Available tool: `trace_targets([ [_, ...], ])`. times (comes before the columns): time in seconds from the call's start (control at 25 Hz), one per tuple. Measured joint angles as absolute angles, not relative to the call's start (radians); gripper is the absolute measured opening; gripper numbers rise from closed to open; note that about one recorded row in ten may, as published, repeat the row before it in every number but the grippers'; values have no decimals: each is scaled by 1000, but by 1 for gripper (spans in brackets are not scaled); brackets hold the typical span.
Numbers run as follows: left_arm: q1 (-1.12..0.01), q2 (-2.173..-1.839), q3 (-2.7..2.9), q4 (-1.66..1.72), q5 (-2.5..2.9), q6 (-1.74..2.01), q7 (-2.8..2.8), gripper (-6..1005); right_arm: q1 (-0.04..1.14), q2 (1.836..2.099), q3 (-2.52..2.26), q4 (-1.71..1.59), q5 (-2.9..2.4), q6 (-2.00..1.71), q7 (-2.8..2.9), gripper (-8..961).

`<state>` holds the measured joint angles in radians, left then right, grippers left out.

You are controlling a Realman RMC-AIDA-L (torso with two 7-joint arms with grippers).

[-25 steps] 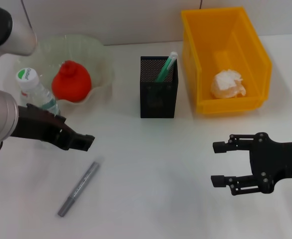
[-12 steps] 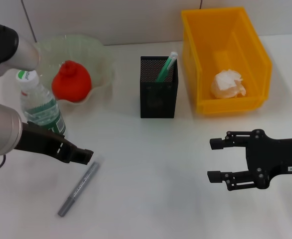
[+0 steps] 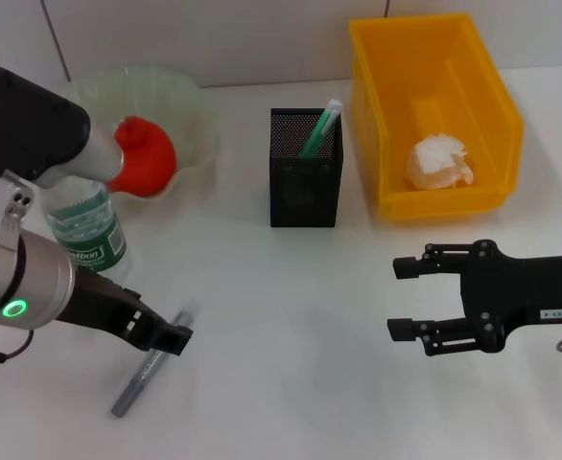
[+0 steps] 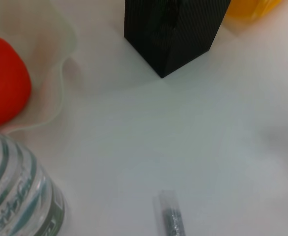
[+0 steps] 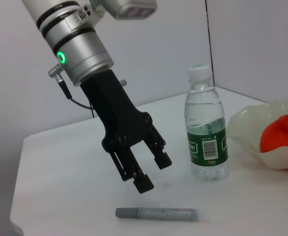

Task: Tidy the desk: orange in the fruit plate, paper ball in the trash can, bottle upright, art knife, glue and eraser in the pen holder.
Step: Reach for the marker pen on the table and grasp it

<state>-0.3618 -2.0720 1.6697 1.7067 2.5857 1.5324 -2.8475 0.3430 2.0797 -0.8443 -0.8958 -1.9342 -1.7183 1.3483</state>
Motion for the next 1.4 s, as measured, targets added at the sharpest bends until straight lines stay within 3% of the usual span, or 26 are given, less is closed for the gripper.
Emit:
trace_targets([
  [0.52, -435, -2078, 1737, 1617, 2653, 1527, -2879, 775, 346, 2078, -842, -893, -1934, -1711, 1348, 766],
  [1.4, -444, -2078, 1695, 1490, 2578, 1447, -2880, 773, 349, 2080, -844, -893, -1934, -1712, 1353, 766],
])
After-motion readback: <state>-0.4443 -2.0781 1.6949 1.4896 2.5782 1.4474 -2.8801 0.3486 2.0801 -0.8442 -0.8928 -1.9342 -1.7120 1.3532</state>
